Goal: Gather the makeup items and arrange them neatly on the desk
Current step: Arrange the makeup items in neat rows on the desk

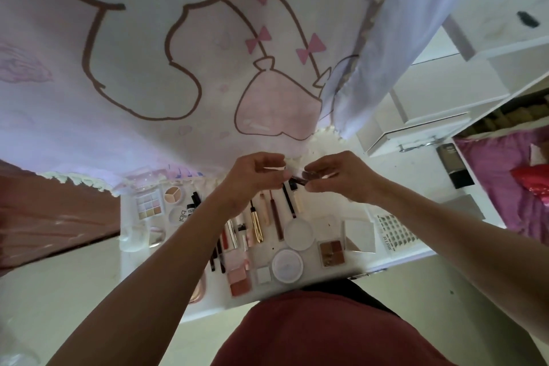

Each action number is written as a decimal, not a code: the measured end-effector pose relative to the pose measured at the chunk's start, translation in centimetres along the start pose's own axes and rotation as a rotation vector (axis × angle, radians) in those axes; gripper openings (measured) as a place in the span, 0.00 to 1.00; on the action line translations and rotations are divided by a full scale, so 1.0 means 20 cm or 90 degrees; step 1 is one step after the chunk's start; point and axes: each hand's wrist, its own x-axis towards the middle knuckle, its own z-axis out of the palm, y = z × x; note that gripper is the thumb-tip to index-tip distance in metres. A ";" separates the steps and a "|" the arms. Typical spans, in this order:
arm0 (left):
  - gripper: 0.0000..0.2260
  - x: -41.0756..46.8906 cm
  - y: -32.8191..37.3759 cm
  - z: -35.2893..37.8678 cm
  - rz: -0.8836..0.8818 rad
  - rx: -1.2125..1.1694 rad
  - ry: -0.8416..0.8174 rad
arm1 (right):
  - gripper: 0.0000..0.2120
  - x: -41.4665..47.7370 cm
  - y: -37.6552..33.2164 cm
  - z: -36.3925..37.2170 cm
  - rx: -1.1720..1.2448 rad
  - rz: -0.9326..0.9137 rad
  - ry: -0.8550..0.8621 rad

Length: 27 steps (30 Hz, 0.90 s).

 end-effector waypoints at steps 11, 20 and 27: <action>0.16 -0.15 0.03 -0.02 0.018 -0.099 -0.027 | 0.12 -0.17 -0.16 0.01 0.097 0.000 -0.025; 0.15 -0.23 0.01 -0.06 0.038 -0.046 0.060 | 0.28 -0.24 -0.16 0.12 -0.513 -0.270 0.180; 0.15 -0.29 0.01 -0.06 0.042 -0.032 0.100 | 0.24 -0.23 -0.15 0.17 -0.584 -0.464 0.327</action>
